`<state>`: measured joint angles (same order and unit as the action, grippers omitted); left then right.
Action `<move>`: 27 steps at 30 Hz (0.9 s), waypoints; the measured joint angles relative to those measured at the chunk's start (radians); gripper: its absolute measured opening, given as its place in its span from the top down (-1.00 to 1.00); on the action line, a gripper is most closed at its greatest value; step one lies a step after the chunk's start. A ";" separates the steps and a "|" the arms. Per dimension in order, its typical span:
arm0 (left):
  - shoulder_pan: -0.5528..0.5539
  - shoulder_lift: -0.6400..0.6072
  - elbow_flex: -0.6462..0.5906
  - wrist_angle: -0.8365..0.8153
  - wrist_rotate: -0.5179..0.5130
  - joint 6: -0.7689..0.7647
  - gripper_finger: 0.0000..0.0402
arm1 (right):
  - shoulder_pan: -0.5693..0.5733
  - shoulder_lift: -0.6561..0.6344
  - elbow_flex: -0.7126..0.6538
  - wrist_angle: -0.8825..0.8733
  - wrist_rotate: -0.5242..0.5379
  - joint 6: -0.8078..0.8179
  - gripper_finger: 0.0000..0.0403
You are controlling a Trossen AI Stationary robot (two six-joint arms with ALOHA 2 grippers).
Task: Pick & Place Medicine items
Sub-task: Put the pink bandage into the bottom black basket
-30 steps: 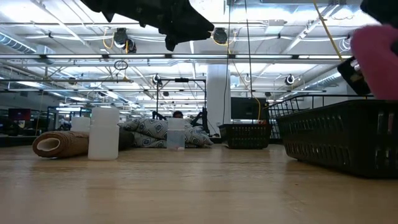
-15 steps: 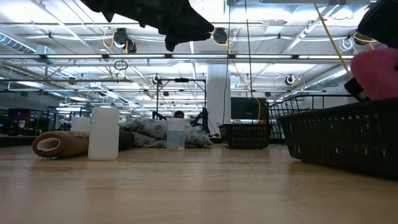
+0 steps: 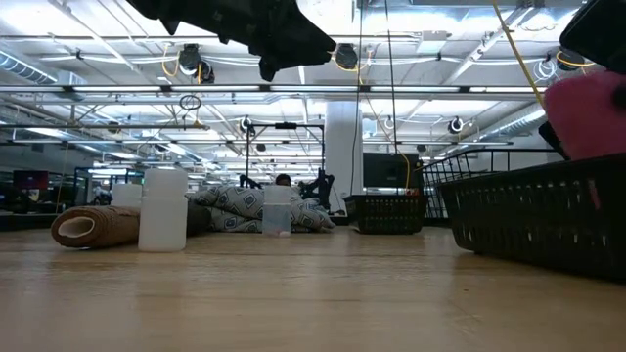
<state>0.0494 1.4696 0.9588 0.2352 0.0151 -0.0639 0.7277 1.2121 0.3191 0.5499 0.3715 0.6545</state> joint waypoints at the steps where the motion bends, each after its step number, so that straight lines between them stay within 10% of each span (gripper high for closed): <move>1: 0.000 0.000 0.000 0.000 0.000 0.000 0.33 | -0.001 0.000 0.000 0.000 0.007 0.004 0.09; 27: 0.000 0.000 0.000 -0.001 0.000 0.000 0.33 | -0.002 0.000 0.000 0.126 0.016 -0.041 -0.21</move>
<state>0.0494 1.4700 0.9591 0.2341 0.0154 -0.0635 0.7261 1.2118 0.3191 0.6757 0.3873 0.6139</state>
